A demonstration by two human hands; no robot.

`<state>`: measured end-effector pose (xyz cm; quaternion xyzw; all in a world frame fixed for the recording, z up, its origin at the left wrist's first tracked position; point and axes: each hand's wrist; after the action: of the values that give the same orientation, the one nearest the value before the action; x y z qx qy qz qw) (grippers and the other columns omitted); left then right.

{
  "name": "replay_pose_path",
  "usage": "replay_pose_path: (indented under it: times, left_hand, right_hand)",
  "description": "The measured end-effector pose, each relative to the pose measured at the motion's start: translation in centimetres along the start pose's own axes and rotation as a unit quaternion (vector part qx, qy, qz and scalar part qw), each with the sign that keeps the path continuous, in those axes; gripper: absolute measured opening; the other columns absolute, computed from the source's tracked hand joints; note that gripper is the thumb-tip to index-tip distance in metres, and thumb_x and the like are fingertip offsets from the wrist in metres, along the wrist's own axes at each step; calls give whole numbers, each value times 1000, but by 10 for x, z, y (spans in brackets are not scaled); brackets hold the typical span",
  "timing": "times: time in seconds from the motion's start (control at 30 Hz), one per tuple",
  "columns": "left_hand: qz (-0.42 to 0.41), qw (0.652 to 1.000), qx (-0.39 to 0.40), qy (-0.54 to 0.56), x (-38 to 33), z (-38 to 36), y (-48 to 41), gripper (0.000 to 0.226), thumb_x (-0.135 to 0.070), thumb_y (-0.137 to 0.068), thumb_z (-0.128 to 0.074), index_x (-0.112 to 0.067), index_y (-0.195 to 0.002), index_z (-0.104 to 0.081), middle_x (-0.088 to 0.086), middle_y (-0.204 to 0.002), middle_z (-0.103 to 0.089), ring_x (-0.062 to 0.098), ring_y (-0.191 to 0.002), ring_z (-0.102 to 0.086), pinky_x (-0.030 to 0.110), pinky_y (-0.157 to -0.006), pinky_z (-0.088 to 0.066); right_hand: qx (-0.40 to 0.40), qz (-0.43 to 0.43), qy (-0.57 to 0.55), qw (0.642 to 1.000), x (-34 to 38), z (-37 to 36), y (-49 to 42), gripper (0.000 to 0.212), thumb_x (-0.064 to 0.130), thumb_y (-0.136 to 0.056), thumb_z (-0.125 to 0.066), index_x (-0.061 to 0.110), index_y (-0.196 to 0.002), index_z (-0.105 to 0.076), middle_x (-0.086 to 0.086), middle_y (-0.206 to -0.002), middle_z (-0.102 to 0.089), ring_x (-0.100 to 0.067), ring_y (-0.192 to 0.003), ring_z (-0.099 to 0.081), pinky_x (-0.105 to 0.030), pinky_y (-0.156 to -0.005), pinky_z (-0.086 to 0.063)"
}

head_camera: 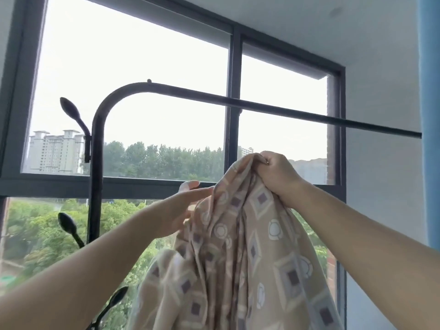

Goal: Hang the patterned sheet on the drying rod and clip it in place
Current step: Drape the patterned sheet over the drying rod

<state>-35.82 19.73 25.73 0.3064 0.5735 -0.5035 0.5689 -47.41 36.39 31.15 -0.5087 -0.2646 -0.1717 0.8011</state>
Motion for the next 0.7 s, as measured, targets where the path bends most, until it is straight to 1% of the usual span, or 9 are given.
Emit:
replay_pose_path:
  times: [0.07, 0.17, 0.3, 0.37, 0.4, 0.47, 0.53, 0.63, 0.7]
  left_hand:
    - [-52, 994, 31, -92, -4, -14, -3, 64, -43, -60, -76, -18, -116, -55, 6, -110, -65, 24, -98, -65, 42, -84, -53]
    - [-105, 979, -114, -133, 5, -29, -12, 13, -24, -79, -70, -11, -78, -71, 13, -84, -68, 26, -76, -63, 45, -85, -52]
    - [-123, 956, -247, -98, 8, -23, -18, 26, -26, -81, -57, -5, -67, -65, 14, -74, -65, 26, -71, -60, 48, -74, -53]
    - [-154, 946, -243, -150, -7, -16, -16, 32, -29, -82, -52, -3, -69, -64, 13, -70, -63, 23, -67, -56, 52, -72, -53]
    - [-183, 938, -246, -160, -19, -14, -13, 32, -31, -80, -51, -6, -65, -63, 12, -67, -61, 22, -65, -55, 52, -68, -53]
    - [-262, 899, -299, -183, -44, -10, -7, 31, -25, -85, -51, -12, -58, -56, 5, -60, -55, 19, -58, -50, 32, -57, -46]
    - [-329, 840, -387, -191, -60, -9, 0, 28, -19, -93, -44, -9, -70, -56, 0, -63, -51, 14, -58, -45, 22, -51, -36]
    - [-292, 834, -406, -233, -60, -1, -2, 32, -21, -97, -40, -7, -74, -55, 2, -66, -52, 23, -70, -48, 31, -55, -35]
    - [-271, 816, -413, -300, -48, 3, -1, 35, -20, -97, -39, -7, -67, -51, 4, -64, -50, 24, -70, -47, 32, -58, -30]
  right_hand:
    - [5, 9, -4, 1000, 2, -10, 3, 29, 6, -90, -47, 12, -62, -51, -4, -66, -51, -20, -66, -48, -28, -60, -40]
    - [32, 11, -16, 999, -1, -17, 13, 7, 10, -89, -54, 6, -85, -59, -8, -76, -57, -22, -72, -53, -25, -58, -42]
    - [261, -103, 55, 958, -19, -12, 40, 32, 23, -75, -76, 17, -103, -61, -4, -92, -68, -18, -78, -66, -24, -62, -52]
    - [303, -119, 105, 940, -23, -10, 45, 17, 15, -74, -76, 11, -90, -71, -4, -88, -71, -18, -77, -68, -24, -69, -55]
    - [256, -106, 94, 956, -16, -8, 42, 5, 12, -74, -74, 9, -78, -72, -5, -80, -70, -18, -71, -65, -26, -67, -54]
    - [39, -37, 14, 998, 0, 1, 23, 20, 15, -75, -74, 15, -58, -62, -4, -64, -60, -18, -60, -55, -27, -57, -45]
    - [-96, 67, -11, 993, 19, 7, 10, 26, 23, -78, -72, 23, -61, -52, 3, -64, -55, -14, -61, -50, -26, -53, -37]
    - [143, 51, 234, 960, 16, 1, 14, 21, 28, -82, -66, 18, -66, -55, 0, -71, -55, -17, -68, -52, -27, -58, -39]
    - [212, -14, 209, 954, -1, 0, 20, 21, 26, -82, -66, 5, -78, -68, -8, -76, -58, -19, -73, -54, -27, -63, -42]
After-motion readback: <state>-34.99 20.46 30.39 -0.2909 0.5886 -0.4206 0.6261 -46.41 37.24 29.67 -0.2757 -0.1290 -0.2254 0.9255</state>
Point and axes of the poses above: each hand's wrist, its own y-axis away from the middle knuckle, its own z-axis out of the back of the hand, x = y × z
